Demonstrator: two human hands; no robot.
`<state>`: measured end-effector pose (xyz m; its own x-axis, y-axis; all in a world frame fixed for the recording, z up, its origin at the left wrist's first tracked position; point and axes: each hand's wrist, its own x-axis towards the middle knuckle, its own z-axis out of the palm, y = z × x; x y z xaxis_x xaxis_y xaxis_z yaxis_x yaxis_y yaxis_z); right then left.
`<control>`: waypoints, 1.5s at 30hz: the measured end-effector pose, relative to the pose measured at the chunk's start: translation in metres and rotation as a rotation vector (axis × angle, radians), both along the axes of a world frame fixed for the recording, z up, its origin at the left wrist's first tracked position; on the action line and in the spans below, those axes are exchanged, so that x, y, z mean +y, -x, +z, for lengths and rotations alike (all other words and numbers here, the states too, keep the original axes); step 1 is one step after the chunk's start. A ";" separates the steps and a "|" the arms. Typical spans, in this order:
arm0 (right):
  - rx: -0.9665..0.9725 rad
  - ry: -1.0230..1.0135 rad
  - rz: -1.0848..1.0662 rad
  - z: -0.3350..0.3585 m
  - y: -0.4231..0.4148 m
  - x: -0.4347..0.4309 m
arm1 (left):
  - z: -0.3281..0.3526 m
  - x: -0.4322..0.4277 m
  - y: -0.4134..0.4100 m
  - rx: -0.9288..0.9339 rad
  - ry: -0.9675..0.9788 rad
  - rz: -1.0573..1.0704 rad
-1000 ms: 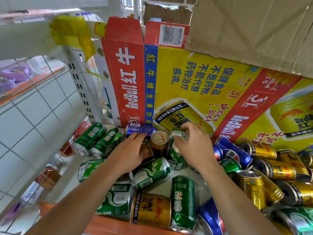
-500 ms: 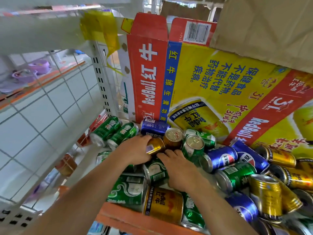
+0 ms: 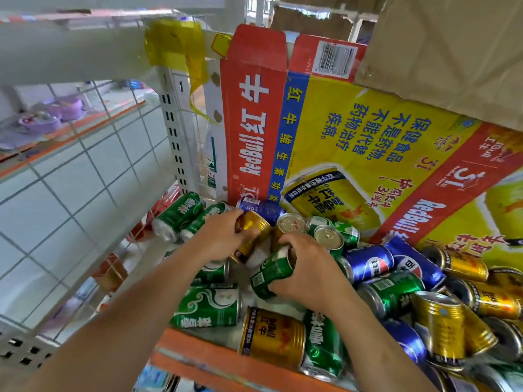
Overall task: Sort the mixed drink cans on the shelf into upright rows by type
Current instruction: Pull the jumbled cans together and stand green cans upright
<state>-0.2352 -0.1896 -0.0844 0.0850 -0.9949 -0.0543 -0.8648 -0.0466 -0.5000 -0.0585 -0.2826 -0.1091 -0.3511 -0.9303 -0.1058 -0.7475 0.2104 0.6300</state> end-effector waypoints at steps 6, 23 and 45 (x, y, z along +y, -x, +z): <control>-0.118 0.048 -0.111 0.003 -0.002 0.001 | 0.005 0.010 -0.016 0.382 -0.097 0.097; 0.115 0.123 -0.083 -0.010 -0.007 0.003 | -0.015 0.002 0.002 0.246 -0.065 -0.039; 0.203 -0.021 0.320 0.016 -0.066 -0.002 | 0.004 0.019 -0.064 -0.310 0.091 -0.223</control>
